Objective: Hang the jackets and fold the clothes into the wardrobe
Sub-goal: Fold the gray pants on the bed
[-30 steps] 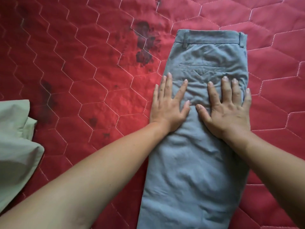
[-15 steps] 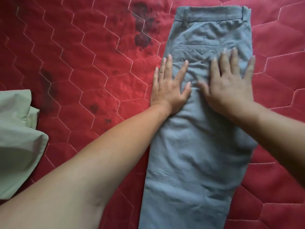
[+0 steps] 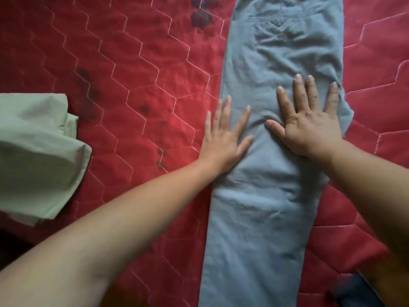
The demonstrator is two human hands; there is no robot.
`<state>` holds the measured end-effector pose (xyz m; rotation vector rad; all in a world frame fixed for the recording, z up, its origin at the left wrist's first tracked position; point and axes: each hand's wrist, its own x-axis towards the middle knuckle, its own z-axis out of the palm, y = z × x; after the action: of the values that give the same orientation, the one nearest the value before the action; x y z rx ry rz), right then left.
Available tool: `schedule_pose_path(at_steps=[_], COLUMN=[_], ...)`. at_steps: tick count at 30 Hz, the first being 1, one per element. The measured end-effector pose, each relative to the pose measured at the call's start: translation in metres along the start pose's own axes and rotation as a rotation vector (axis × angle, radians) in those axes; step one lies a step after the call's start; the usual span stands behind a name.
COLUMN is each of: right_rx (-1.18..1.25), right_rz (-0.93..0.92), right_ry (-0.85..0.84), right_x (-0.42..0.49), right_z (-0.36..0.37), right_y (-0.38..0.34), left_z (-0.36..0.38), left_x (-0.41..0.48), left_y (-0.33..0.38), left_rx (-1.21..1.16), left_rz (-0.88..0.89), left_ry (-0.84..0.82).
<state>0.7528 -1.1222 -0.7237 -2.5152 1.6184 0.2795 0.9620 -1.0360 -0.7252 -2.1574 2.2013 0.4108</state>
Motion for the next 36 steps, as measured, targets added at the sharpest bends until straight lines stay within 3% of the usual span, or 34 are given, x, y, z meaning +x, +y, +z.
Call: schedule_pose_path(at_steps=[4, 9, 13, 24, 32, 36], right_rx=[0.099, 0.114, 0.099, 0.122, 0.083, 0.236], right_rz=[0.084, -0.08, -0.056, 0.069, 0.022, 0.112], right_ry=[0.036, 0.013, -0.066, -0.178, -0.224, -0.204], right_x=[-0.042, -0.199, -0.286, -0.387, -0.452, -0.482], right_z=[0.003, 0.041, 0.054, 0.07, 0.086, 0.085], right_y=[-0.035, -0.091, -0.109, -0.132, -0.139, -0.152], left_z=[0.025, 0.045, 0.049, 0.059, 0.069, 0.075], left_x=[-0.106, -0.183, -0.232, -0.356, -0.411, -0.439], left_y=[0.003, 0.02, 0.028, 0.029, 0.043, 0.057], left_rx=[0.016, 0.03, 0.006, 0.012, -0.046, -0.164], left_rz=[-0.025, -0.13, -0.116, -0.046, -0.094, -0.155], left_ry=[-0.03, -0.069, -0.122, -0.28, -0.259, -0.214])
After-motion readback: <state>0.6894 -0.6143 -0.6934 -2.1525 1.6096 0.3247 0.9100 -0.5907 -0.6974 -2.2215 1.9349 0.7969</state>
